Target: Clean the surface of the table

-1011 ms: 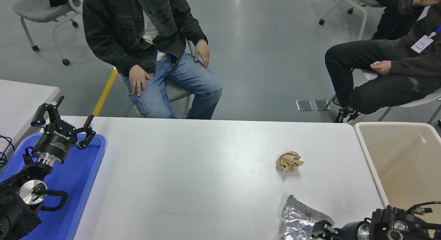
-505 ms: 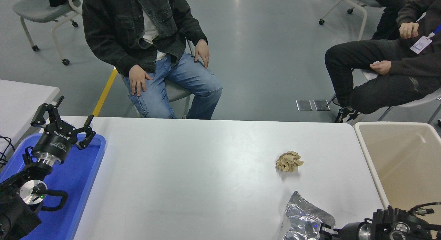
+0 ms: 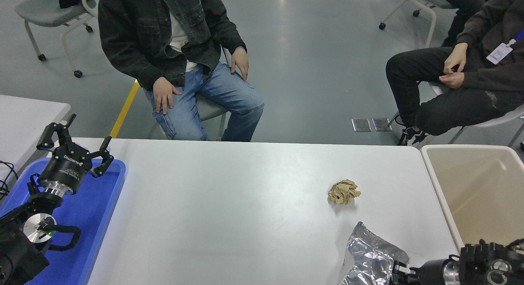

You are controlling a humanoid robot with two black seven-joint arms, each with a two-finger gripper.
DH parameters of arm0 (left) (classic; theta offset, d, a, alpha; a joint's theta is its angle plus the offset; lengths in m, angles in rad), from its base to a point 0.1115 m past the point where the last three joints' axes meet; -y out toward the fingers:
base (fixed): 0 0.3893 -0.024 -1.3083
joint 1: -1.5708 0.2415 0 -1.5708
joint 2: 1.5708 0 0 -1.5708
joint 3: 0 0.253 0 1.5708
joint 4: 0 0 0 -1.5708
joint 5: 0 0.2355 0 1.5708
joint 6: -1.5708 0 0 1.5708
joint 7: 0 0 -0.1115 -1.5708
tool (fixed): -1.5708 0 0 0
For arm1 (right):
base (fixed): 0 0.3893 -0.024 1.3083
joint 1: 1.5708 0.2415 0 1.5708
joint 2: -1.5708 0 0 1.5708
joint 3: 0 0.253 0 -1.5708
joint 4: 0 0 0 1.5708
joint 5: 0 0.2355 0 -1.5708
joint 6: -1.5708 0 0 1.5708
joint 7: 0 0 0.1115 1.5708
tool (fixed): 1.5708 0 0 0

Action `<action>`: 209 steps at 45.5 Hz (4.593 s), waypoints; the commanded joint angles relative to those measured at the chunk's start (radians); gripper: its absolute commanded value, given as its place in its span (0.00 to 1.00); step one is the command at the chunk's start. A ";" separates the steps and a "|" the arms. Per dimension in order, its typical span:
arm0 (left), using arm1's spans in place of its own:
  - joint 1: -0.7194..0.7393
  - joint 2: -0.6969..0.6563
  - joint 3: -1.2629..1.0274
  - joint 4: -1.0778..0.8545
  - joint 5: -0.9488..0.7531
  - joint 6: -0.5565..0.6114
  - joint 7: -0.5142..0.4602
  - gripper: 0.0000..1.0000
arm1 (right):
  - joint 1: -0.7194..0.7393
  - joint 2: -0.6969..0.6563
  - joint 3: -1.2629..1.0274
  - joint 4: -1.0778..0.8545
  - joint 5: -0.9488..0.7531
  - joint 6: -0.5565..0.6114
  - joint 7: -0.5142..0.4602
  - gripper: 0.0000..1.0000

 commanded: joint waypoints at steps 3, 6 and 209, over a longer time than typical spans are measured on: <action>0.000 0.000 0.000 0.000 0.000 0.001 0.000 1.00 | 0.006 -0.165 0.149 0.048 0.022 0.183 0.001 0.00; 0.000 0.000 0.000 0.000 0.000 0.001 0.000 1.00 | 0.007 -0.198 0.184 0.049 0.043 0.227 0.001 0.00; 0.000 0.000 0.000 0.000 0.000 0.001 0.000 1.00 | 0.084 0.621 -0.120 -1.675 0.206 -0.375 0.259 0.00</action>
